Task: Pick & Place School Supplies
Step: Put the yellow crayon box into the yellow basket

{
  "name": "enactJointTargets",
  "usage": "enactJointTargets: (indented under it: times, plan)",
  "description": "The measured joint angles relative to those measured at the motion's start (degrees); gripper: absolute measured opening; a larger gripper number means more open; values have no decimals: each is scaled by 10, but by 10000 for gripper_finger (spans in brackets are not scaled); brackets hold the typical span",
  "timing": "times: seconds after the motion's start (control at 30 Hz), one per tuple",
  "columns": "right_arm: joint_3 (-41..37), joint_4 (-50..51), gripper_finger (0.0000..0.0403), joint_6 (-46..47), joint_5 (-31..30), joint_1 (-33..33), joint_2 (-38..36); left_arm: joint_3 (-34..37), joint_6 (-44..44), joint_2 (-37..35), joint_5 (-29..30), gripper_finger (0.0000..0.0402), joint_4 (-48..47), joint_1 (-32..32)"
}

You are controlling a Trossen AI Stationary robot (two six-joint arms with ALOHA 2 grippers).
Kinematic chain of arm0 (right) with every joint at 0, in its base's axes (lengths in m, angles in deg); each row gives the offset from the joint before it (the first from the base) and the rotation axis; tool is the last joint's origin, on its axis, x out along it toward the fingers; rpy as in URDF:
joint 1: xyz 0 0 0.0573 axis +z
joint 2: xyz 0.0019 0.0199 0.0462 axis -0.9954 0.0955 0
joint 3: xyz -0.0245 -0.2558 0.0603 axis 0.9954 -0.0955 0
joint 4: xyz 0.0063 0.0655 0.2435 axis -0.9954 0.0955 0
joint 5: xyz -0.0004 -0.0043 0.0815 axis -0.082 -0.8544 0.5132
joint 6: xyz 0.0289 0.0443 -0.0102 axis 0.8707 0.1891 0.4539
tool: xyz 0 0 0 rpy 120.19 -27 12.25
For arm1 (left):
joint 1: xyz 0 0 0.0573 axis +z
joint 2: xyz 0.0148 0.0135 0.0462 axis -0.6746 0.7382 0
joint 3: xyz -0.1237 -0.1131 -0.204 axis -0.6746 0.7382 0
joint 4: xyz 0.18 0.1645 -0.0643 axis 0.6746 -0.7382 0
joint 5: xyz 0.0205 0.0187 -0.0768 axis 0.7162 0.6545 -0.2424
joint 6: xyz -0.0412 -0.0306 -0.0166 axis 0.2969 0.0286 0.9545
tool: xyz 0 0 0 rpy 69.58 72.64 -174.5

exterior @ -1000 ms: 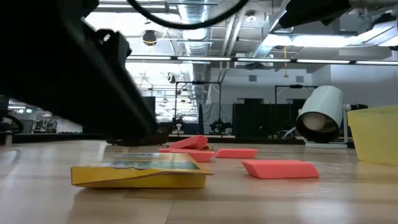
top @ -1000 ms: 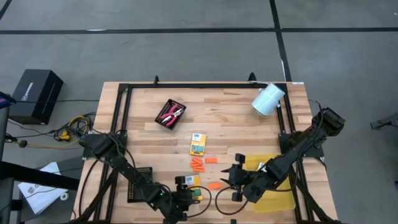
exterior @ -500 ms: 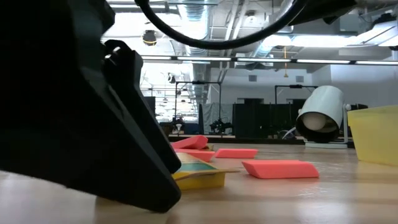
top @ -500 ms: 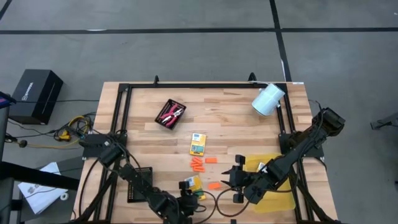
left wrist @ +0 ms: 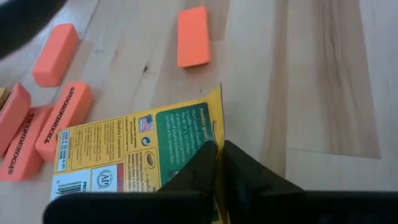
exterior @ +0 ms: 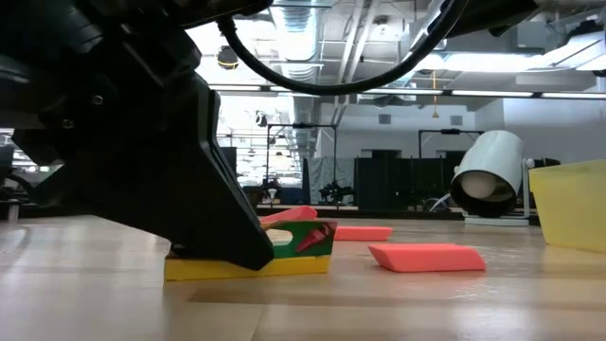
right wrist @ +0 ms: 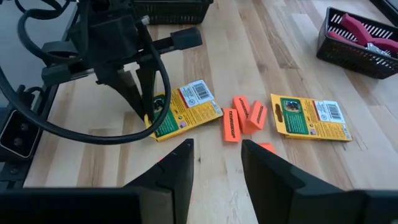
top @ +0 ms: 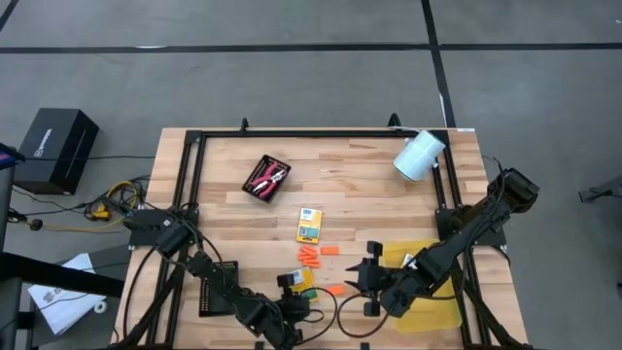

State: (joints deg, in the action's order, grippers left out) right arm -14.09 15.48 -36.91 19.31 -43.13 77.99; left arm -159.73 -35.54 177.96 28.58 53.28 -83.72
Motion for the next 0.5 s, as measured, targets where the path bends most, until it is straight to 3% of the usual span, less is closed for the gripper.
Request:
enactJointTargets:
  times: [0.37,0.5]
  plan:
    - [0,-2,124,-6,-6,0,0,5,-67,-51,-17,2,1,-2]
    - [0,-9,124,-36,-76,11,-1,3,-120,-83,-3,1,13,8]
